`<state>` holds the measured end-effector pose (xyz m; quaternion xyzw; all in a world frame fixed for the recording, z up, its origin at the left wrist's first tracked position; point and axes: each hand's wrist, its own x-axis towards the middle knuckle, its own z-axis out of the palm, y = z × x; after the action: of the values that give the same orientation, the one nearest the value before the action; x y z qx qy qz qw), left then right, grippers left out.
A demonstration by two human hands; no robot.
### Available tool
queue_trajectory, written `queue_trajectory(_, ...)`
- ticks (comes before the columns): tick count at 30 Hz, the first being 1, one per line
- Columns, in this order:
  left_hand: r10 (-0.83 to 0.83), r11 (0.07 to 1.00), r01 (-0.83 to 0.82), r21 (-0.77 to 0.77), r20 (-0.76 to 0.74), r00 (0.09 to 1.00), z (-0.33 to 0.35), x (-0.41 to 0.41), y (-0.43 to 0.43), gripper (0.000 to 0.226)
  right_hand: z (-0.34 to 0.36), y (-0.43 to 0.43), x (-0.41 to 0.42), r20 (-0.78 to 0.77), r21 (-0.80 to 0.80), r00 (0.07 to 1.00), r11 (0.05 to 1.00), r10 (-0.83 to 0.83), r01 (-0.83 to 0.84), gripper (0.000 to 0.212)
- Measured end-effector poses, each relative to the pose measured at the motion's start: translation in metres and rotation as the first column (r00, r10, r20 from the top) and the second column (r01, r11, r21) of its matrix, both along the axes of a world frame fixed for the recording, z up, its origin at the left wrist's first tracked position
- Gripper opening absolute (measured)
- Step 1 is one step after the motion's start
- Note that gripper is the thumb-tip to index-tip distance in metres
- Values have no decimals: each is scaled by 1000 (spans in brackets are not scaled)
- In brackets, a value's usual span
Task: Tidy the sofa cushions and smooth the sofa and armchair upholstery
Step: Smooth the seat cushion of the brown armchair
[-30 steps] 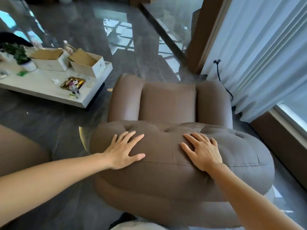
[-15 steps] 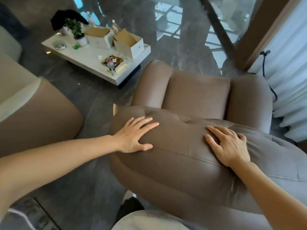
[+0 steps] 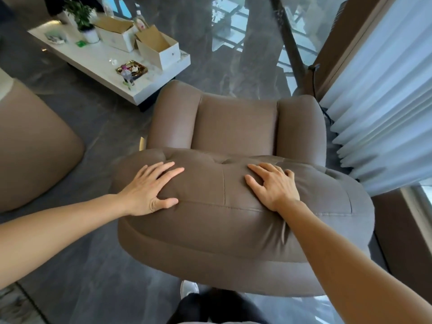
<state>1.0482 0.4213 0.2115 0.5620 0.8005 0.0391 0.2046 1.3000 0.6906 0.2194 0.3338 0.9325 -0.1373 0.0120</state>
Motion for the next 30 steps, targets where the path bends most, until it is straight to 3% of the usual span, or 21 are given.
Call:
queue_trajectory(13,201,979,-202,-31,-26,979,10,134,38,88,-2,83,70,-6,-20,977,977,214,-214,71)
queue_trajectory(30,493,870,-492,42,-2,870,-3,293,147,86,6,233,133,26,-49,887,887,460,-459,72)
